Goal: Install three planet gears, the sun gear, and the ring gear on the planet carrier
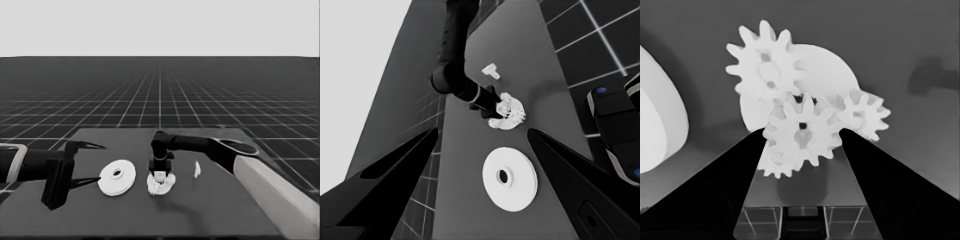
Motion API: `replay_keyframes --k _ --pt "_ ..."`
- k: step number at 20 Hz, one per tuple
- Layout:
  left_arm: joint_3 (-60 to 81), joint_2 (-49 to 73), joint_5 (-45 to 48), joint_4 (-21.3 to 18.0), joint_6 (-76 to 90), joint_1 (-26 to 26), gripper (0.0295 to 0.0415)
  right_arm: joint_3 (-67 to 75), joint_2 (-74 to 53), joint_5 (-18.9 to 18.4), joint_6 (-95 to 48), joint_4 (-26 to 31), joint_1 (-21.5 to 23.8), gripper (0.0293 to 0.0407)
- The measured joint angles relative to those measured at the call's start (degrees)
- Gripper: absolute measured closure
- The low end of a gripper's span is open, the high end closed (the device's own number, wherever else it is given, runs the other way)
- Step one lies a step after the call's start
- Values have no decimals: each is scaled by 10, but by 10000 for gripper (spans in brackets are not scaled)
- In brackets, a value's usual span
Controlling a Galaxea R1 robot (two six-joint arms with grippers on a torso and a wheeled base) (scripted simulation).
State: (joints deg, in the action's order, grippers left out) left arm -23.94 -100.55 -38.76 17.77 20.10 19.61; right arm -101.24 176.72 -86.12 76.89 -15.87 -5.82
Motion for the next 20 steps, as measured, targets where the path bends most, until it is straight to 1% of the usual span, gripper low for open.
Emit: replay_keyframes --k 20 --pt "0 0 0 0 0 0 326 0 0 0 117 0 -1 391"
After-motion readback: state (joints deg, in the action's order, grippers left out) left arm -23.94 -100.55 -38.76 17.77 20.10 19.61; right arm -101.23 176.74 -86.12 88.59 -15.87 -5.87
